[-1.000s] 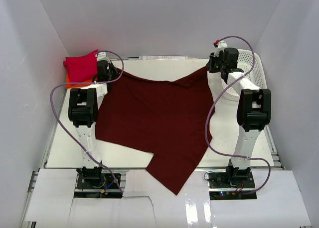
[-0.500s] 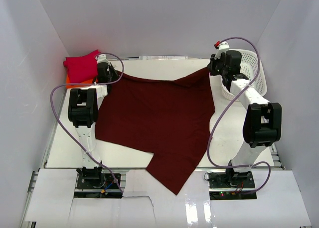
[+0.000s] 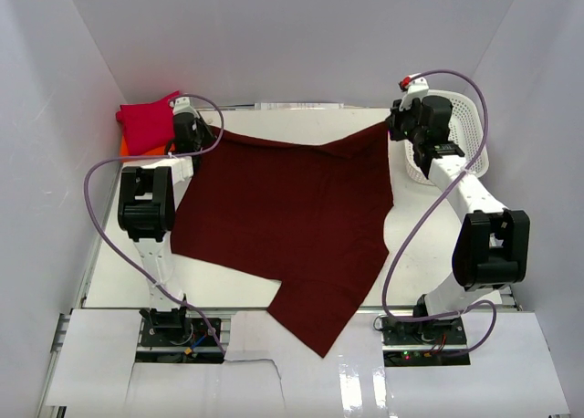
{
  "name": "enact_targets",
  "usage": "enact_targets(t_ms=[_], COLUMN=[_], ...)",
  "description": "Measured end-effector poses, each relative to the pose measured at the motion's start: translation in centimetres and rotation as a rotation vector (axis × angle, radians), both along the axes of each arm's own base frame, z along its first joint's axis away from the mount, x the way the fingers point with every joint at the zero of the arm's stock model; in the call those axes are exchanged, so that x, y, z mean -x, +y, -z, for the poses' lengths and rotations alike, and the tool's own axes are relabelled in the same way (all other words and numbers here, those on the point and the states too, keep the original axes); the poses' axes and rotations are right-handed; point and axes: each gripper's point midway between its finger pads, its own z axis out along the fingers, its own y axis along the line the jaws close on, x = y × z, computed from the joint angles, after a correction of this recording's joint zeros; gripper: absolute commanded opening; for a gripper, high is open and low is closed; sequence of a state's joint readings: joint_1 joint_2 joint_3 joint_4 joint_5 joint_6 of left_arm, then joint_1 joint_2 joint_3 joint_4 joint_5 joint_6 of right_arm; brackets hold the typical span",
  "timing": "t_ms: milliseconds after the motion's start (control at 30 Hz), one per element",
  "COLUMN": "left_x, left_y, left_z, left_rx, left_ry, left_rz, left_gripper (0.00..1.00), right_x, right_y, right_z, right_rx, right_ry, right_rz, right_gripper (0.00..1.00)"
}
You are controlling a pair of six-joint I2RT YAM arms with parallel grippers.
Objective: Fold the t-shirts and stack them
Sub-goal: Grap the side of the flattened tshirt furthest away from the robot with both arms
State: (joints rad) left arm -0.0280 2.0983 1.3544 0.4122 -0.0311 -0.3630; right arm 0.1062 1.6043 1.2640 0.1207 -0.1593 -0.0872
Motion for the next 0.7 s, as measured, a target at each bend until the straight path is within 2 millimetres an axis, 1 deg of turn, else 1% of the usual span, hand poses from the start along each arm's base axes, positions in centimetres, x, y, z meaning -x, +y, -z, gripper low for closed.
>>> enact_targets(t_ms=[133,200,267,367,567,700], left_x=[0.4,0.9,1.4,1.8,2.2,2.5], left_y=[0.0,0.0,0.0,0.0,0.0,0.0], left_z=[-0.7,-0.5,-0.3,-0.4,-1.0,-0.7], left_rx=[0.001,0.002,0.002,0.003,0.004,0.004], left_ry=[-0.011,-0.003,0.006,0.009,0.002,0.009], left_rz=[0.000,-0.001,0.000,-0.001,0.000,0.000], left_gripper=[0.00,0.00,0.00,0.00,0.00,0.00], right_x=[1.3,1.8,2.3,3.3,4.6,5.5], right_y=[-0.1,-0.1,-0.1,0.1,1.2,2.1], right_z=[1.9,2.7,3.1,3.3,2.7,2.8], right_rx=[0.004,0.005,0.006,0.006,0.003,0.007], right_ry=[0.040,0.058,0.068,0.073,0.061,0.063], right_rz=[-0.001,-0.001,-0.002,-0.010,-0.034,-0.047], right_gripper=[0.08,0.08,0.08,0.08,0.08,0.08])
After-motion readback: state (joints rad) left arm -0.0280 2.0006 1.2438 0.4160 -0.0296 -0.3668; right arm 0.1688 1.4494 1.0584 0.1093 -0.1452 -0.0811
